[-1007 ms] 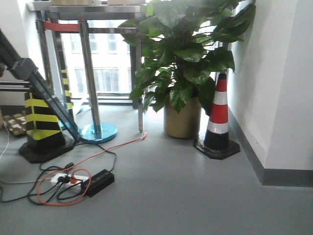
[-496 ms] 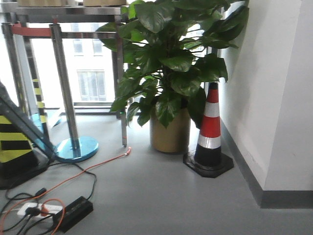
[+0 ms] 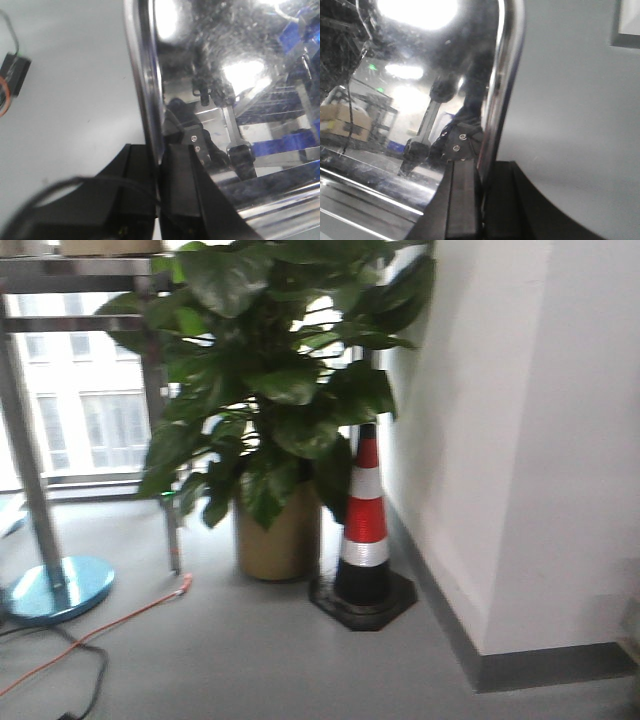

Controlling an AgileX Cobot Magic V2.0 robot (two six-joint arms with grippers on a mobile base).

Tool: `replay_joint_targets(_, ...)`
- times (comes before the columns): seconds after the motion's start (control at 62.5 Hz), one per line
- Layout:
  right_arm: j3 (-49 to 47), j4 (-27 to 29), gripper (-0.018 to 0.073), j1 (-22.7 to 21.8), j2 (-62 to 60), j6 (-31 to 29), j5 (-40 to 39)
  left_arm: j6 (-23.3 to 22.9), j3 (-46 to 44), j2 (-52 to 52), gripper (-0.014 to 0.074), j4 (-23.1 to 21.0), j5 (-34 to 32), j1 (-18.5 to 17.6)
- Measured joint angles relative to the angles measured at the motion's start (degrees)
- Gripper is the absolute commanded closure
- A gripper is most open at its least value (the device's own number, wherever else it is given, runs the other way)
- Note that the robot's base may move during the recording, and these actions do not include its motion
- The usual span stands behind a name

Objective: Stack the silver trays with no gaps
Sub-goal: 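Hold the tray in both grippers while driving to the other rack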

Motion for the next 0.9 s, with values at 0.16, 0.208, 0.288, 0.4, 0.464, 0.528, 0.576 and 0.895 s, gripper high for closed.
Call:
replay_joint_targets(0.16, 0.00, 0.00, 0.0503, 0.00, 0.00, 0.00, 0.00, 0.00, 0.00, 0.00, 0.0645, 0.00, 0.00, 0.00)
replay_joint_targets(0.208, 0.00, 0.00, 0.0503, 0.00, 0.00, 0.00, 0.00, 0.00, 0.00, 0.00, 0.0645, 0.00, 0.00, 0.00)
replay_joint_targets(0.288, 0.00, 0.00, 0.0503, 0.00, 0.00, 0.00, 0.00, 0.00, 0.00, 0.00, 0.0645, 0.00, 0.00, 0.00)
replay_joint_targets(0.4, 0.00, 0.00, 0.0503, 0.00, 0.00, 0.00, 0.00, 0.00, 0.00, 0.00, 0.0645, 0.00, 0.00, 0.00)
replay_joint_targets(0.464, 0.00, 0.00, 0.0503, 0.00, 0.00, 0.00, 0.00, 0.00, 0.00, 0.00, 0.0645, 0.00, 0.00, 0.00)
replay_joint_targets(0.528, 0.00, 0.00, 0.0503, 0.00, 0.00, 0.00, 0.00, 0.00, 0.00, 0.00, 0.0645, 0.00, 0.00, 0.00)
replay_joint_targets(0.576, 0.00, 0.00, 0.0503, 0.00, 0.00, 0.00, 0.00, 0.00, 0.00, 0.00, 0.0645, 0.00, 0.00, 0.00)
replay_joint_targets(0.895, 0.00, 0.00, 0.0503, 0.00, 0.00, 0.00, 0.00, 0.00, 0.00, 0.00, 0.0645, -0.07, 0.00, 0.00)
